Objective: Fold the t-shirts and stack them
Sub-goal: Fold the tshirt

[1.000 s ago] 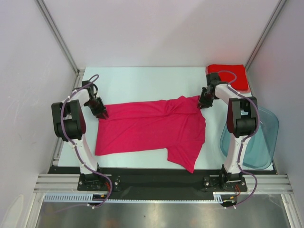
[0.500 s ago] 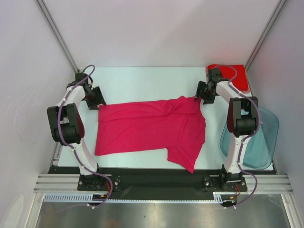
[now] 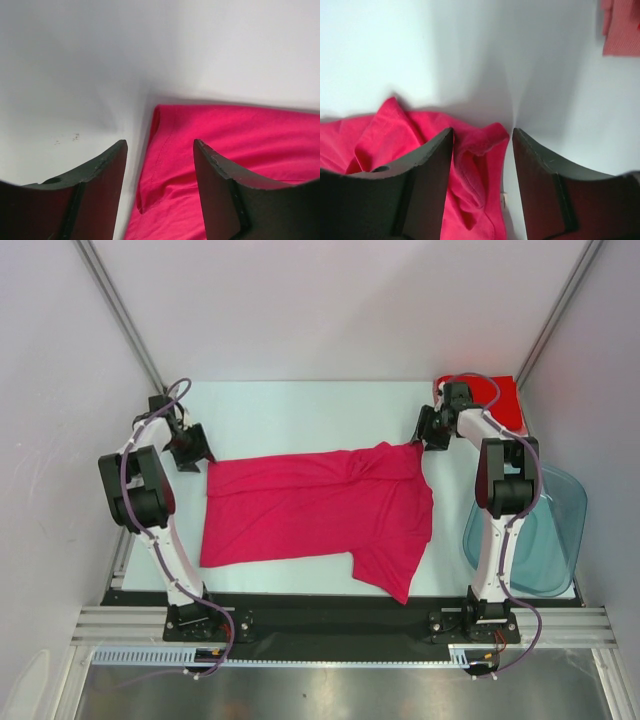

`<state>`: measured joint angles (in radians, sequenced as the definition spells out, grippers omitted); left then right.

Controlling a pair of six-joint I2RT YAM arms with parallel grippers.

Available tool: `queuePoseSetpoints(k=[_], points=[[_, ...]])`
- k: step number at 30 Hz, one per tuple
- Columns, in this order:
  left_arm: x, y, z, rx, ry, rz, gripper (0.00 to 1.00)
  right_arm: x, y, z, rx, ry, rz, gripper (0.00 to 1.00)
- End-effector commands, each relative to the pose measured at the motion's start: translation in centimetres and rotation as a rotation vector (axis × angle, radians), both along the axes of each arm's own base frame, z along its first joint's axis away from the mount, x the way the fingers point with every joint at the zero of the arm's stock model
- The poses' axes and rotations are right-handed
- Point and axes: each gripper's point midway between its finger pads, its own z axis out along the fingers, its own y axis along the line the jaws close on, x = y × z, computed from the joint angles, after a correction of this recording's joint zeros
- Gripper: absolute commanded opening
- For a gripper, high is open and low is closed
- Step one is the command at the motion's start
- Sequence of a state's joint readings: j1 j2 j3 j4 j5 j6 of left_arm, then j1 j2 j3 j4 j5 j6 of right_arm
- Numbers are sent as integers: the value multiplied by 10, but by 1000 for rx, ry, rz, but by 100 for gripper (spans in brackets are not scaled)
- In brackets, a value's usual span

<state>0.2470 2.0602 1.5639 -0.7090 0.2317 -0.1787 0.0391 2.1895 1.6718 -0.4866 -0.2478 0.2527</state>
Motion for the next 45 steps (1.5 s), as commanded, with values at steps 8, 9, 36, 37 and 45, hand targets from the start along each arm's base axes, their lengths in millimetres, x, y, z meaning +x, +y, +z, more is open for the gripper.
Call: queuePoseSetpoints(k=[8, 9, 36, 37, 45], points=[[23, 12, 1, 33, -48, -65, 60, 22, 6, 13, 55, -65, 26, 51], [23, 12, -1, 29, -43, -65, 60, 22, 8, 12, 65, -65, 33, 50], [72, 24, -12, 13, -133, 66, 0, 57, -20, 20, -63, -156, -52, 0], [77, 24, -13, 9, -133, 66, 0, 58, -20, 19, -57, -151, -49, 0], [88, 24, -2, -1, -156, 79, 25, 68, -10, 23, -15, -134, -27, 13]])
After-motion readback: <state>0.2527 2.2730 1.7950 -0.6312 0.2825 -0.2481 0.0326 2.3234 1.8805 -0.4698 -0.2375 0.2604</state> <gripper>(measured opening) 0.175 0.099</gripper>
